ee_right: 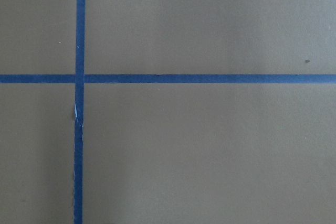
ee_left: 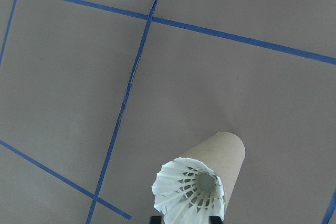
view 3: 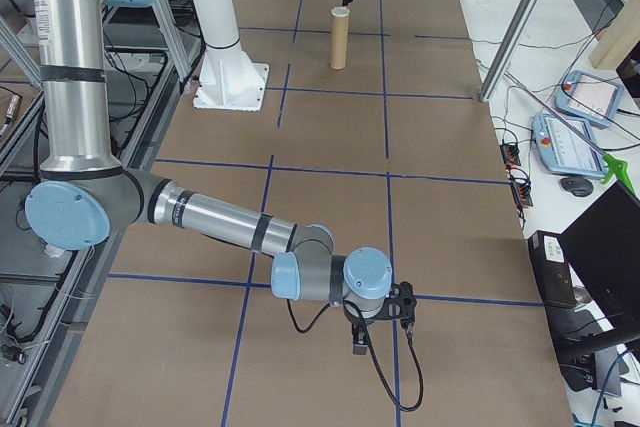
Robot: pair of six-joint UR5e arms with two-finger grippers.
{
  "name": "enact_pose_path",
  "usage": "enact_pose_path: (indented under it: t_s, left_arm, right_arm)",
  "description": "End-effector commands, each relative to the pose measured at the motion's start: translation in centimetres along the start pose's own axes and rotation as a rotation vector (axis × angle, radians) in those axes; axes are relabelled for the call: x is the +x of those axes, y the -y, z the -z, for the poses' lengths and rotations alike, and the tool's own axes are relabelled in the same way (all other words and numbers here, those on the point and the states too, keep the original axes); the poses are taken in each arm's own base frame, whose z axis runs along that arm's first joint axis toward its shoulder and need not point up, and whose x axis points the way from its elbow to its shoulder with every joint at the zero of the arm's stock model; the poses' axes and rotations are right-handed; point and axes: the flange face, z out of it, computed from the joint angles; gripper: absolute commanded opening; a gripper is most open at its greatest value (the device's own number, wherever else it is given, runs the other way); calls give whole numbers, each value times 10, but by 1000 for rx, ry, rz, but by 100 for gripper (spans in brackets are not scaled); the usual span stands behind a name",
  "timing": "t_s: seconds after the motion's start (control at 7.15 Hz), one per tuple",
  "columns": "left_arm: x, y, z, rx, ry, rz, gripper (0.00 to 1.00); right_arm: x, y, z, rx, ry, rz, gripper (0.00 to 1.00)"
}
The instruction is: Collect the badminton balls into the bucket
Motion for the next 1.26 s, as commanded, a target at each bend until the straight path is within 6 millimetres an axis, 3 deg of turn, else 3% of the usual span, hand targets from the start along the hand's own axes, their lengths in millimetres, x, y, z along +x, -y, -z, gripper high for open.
enact_pose_path:
  t_s: [0.0, 0.28, 0.42, 0.56, 0.7, 0.98, 1.12]
  left_arm:
    - [-27, 10, -9, 55, -65, -118, 100]
    - [-95, 83, -17, 190, -194, -225, 100]
    - [-120, 105, -23, 181, -221, -282, 100]
    - [-158, 138, -21, 190, -252, -344, 100]
    - [-206, 172, -35, 190, -257, -432, 100]
    - [-291, 219, -89, 174, -242, -556, 100]
    - [-336, 229, -129, 154, -284, -575, 100]
  right_arm:
    - [0, 0, 0, 0, 0, -1, 100]
    - [0, 0, 0, 0, 0, -1, 100]
    - [0, 0, 0, 0, 0, -1, 100]
    - [0, 0, 0, 0, 0, -1, 100]
    - [0, 0, 0, 0, 0, -1, 100]
    - [0, 0, 0, 0, 0, 1, 100]
    - [0, 0, -1, -1, 0, -2, 100]
